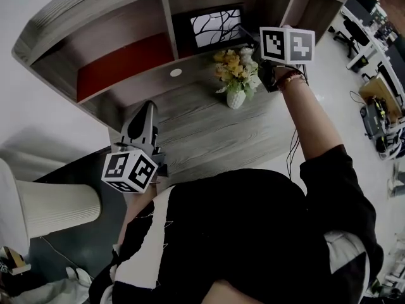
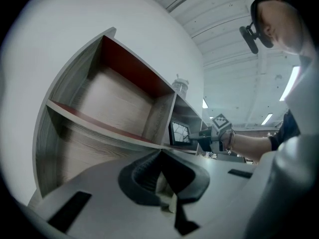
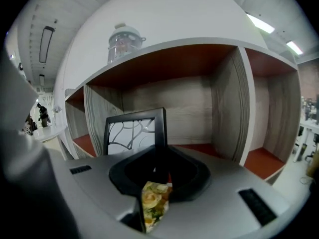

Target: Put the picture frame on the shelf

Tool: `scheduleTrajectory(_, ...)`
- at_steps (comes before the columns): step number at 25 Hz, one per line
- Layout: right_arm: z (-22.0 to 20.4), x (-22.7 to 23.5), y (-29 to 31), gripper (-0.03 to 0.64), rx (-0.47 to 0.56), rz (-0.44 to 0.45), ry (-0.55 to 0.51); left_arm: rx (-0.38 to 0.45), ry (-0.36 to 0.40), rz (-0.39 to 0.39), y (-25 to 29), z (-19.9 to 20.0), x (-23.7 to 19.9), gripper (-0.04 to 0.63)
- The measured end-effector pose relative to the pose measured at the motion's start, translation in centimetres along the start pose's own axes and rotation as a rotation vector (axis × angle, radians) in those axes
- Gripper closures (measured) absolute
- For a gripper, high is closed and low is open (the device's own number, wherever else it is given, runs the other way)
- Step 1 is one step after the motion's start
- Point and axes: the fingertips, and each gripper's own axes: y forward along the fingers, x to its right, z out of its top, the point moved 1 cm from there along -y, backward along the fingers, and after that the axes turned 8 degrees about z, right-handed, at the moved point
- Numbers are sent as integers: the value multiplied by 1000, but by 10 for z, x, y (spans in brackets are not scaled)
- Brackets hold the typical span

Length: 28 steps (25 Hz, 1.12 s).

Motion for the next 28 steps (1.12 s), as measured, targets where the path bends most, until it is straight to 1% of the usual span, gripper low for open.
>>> scheduleTrajectory(4,-5,5,8,540,-55,-16,21,8,-12,13,-1,4,-8,584)
scheduleTrajectory(8,-13,11,15,538,-99,-9,107,24,-21,23,-3,5,-12,584)
scheduleTrajectory(12,-18,18,20,538,-115,-25,176,31,-10,37,-6,4,-16,584)
scheduleTrajectory(20,-18,28,30,541,-152,-94,162,41,-12,59,-16,1,-15,584)
scheduleTrajectory(28,-20,33,35,543,-176,-119,157,40,-5,77,-19,-3,-12,584)
